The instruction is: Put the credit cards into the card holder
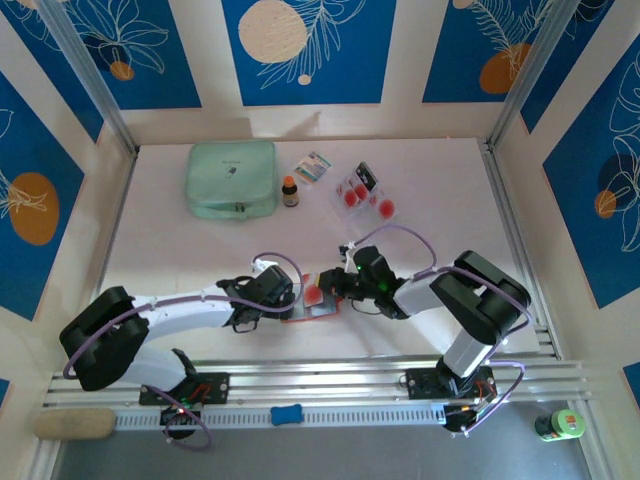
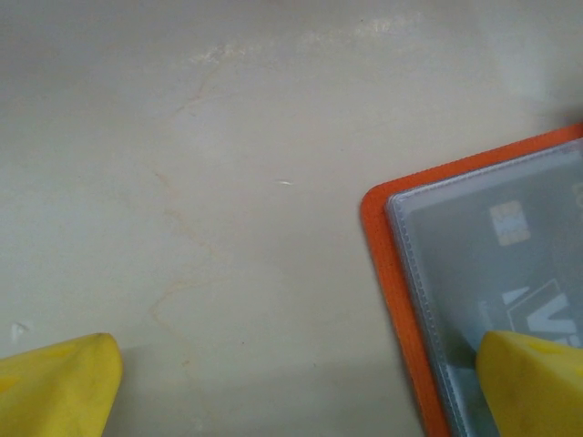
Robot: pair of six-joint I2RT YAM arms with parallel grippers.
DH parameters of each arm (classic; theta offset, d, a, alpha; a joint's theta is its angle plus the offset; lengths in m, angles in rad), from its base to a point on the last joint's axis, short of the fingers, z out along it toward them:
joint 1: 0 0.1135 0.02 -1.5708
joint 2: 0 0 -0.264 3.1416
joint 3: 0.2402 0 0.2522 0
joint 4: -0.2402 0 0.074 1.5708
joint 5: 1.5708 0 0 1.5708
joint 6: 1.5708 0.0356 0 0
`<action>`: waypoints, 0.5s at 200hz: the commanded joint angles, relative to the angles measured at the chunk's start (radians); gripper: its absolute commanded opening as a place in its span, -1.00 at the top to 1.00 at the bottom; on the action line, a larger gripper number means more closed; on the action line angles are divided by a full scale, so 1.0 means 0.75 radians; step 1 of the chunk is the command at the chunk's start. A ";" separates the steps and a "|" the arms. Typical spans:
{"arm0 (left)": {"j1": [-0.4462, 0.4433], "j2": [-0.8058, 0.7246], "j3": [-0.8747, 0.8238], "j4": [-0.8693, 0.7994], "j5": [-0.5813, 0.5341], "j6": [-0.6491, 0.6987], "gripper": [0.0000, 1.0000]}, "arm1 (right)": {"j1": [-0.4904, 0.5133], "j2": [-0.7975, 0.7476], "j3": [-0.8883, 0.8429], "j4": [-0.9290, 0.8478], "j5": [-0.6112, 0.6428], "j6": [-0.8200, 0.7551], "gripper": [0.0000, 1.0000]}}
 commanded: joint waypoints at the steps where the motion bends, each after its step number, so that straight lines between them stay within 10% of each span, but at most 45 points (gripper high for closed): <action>1: -0.013 0.015 -0.006 -0.057 -0.025 -0.004 -1.00 | 0.010 0.033 0.016 0.067 -0.014 0.020 1.00; 100: -0.013 0.013 -0.008 -0.058 -0.022 -0.006 -1.00 | 0.019 0.042 -0.021 0.120 -0.018 0.062 1.00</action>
